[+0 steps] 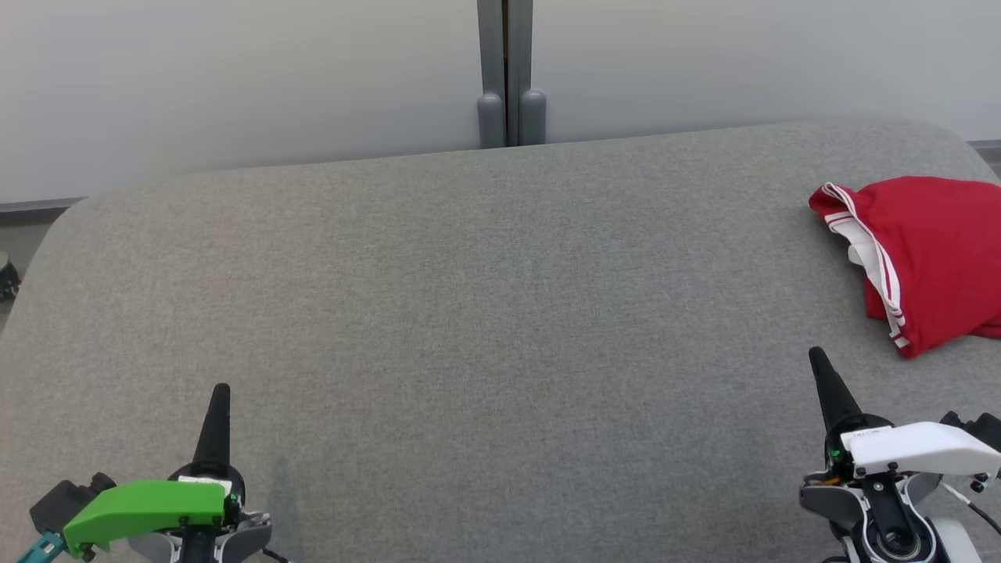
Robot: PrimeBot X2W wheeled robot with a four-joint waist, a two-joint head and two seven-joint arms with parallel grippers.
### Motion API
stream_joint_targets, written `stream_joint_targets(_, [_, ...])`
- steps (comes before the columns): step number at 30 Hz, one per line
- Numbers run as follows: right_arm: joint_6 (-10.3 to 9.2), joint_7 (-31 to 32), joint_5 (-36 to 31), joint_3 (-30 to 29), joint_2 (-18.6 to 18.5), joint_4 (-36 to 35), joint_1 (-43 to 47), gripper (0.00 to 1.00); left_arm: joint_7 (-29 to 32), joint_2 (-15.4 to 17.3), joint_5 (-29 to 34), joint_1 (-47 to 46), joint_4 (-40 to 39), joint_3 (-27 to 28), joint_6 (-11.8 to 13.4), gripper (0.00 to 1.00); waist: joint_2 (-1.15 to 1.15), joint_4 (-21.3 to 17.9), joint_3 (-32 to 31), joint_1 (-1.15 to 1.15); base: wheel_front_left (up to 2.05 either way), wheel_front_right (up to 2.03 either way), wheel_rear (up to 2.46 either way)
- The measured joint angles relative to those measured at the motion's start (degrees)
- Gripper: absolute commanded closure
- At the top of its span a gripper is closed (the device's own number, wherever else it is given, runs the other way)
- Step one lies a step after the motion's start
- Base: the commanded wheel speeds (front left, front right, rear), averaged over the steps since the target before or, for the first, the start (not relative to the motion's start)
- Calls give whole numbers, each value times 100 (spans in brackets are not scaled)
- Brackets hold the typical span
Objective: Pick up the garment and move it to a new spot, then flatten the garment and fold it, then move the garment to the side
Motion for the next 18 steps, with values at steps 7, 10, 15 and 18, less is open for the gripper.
stream_joint_targets(7, [0, 79, 353, -24, 4, 2, -38, 100, 99, 0, -301, -49, 7, 45, -18, 100, 0, -14, -10, 0, 0, 0, 0])
stream_joint_targets(10, [0, 122, 512, -33, 7, 3, -77, 100, 124, 0, -439, -71, 9, 67, -24, 100, 0, -20, -14, 0, 0, 0, 0])
stream_joint_targets(15, [0, 177, 738, -47, 9, 4, -84, 100, 180, 0, -628, -100, 13, 104, -43, 100, 0, -30, -21, 0, 0, 0, 0])
stream_joint_targets(18, [0, 203, 875, -53, 11, 4, -90, 100, 221, 0, -762, -126, 18, 124, -45, 100, 0, -36, -25, 0, 0, 0, 0])
